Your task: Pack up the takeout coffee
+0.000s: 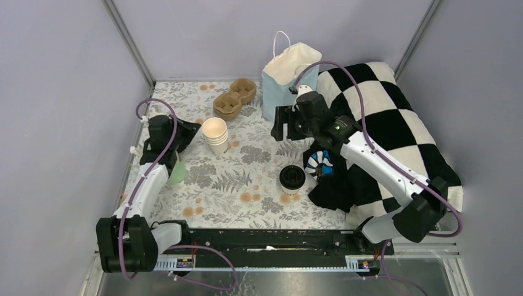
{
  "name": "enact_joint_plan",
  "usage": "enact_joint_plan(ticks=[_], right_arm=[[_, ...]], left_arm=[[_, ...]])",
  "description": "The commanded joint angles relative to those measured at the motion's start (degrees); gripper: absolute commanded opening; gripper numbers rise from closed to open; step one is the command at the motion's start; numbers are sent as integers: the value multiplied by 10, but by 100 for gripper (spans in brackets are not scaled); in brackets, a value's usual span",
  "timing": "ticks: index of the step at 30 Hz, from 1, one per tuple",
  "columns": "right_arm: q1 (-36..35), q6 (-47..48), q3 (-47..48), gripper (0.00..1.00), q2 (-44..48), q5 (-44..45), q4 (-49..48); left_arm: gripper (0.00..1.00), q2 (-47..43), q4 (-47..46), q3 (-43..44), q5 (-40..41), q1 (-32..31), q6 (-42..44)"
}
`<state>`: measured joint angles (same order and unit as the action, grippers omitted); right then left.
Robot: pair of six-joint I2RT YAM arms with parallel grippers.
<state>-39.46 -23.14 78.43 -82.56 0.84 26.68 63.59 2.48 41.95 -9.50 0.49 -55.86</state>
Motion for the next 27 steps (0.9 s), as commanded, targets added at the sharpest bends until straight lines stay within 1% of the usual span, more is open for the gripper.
enact_joint_plan(ticks=[1,6,8,9,10,11,12,13,17,21,23,25,27], right_arm=[[11,12,-14,84,34,1,8],[22,20,-26,84,53,2,16],[27,24,-27,84,57,2,19],[28,26,-26,84,56,1,20],[28,28,-25,84,57,0,21],[30,29,-25,84,56,-3,22],[29,31,-25,84,55,-3,23],[30,32,-26,84,56,-3,25],[32,33,-41,85,70,-7,21],[34,29,-58,85,82,-8,19],[35,27,-64,85,87,-22,20],[35,25,-71,85,93,-23,18],[36,25,-77,85,99,-22,16]], left_arm=[[0,28,-84,22,8,37,24],[0,62,-102,45,-8,49,37],[0,64,-92,51,-19,49,43],[0,63,-79,59,-27,46,54],[0,62,-41,76,-25,40,77],[1,59,18,102,-4,29,102],[9,57,76,122,24,17,124],[18,53,112,133,41,7,140],[45,43,197,148,89,-31,169],[56,77,259,183,158,-67,192],[60,95,271,201,180,-85,207],[60,108,272,210,185,-91,213],[56,123,270,224,184,-95,216]])
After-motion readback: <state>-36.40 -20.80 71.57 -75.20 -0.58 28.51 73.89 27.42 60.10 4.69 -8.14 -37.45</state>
